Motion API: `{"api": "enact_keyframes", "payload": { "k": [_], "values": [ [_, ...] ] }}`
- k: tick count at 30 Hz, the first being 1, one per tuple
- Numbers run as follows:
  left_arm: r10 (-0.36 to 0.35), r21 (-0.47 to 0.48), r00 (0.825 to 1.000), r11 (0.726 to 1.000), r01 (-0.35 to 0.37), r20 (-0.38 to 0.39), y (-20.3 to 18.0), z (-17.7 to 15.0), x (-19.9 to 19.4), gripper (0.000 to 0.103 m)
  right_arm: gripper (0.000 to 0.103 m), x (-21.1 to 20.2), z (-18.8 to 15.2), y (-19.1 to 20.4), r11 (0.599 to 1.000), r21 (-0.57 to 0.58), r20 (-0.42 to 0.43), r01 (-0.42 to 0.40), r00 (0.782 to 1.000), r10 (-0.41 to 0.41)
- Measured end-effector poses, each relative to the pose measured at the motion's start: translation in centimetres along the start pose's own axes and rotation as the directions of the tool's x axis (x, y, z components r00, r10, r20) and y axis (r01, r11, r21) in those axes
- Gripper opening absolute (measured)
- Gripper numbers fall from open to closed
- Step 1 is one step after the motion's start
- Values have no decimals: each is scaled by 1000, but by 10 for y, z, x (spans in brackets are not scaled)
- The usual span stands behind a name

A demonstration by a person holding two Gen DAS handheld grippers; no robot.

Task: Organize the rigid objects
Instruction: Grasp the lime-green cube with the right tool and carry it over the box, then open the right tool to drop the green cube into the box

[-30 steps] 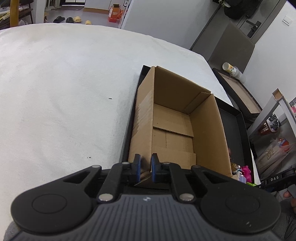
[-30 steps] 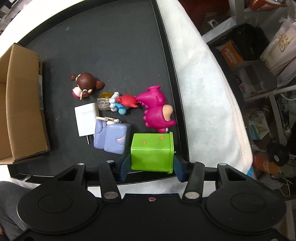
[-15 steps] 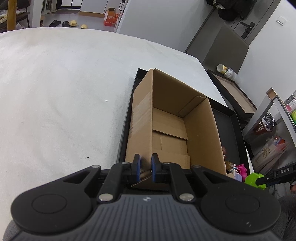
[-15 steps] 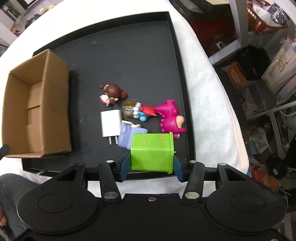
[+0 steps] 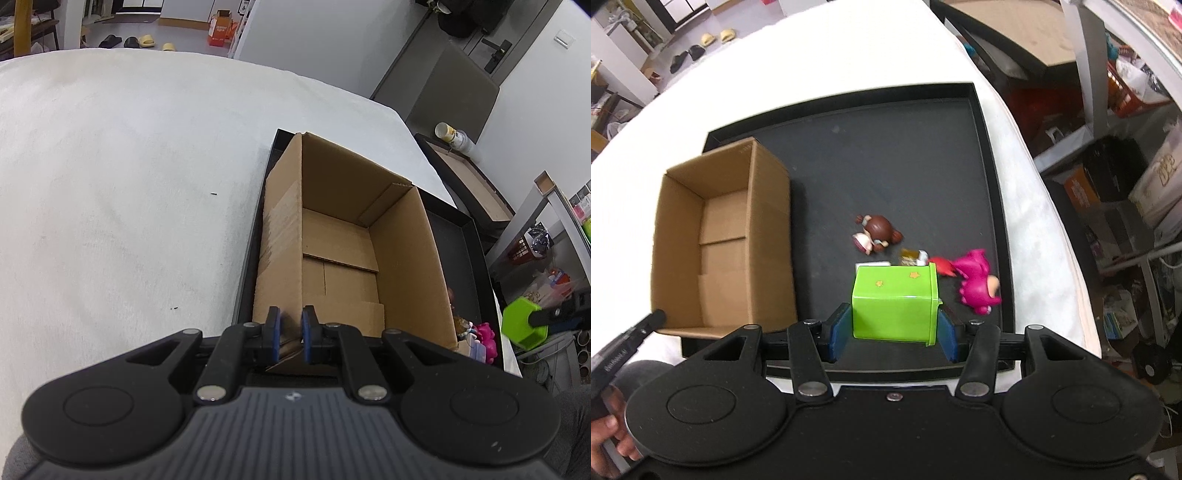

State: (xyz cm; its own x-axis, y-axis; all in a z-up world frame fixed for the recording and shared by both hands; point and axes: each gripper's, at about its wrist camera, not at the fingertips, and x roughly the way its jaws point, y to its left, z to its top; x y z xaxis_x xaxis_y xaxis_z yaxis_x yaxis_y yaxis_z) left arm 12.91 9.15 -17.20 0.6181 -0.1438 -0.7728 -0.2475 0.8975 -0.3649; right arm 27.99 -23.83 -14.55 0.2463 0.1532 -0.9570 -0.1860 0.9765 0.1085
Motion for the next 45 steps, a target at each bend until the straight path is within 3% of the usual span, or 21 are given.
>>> {"api": "enact_keyframes", "payload": {
  "k": [20,31,45],
  "values": [
    [-34,31,999,999,34,-7,3,0,4,10,48,-23,17,61,991,-73,84,-112,989,118],
    [-66,37,997,997,67,-31,2,2,6,10,48,-14,21,91,980,-101,65,-170,982,177],
    [-98,3,994,995,98,-38,12,4,8,12,48,15,24,142,972,-156,36,-176,982,183]
  ]
}}
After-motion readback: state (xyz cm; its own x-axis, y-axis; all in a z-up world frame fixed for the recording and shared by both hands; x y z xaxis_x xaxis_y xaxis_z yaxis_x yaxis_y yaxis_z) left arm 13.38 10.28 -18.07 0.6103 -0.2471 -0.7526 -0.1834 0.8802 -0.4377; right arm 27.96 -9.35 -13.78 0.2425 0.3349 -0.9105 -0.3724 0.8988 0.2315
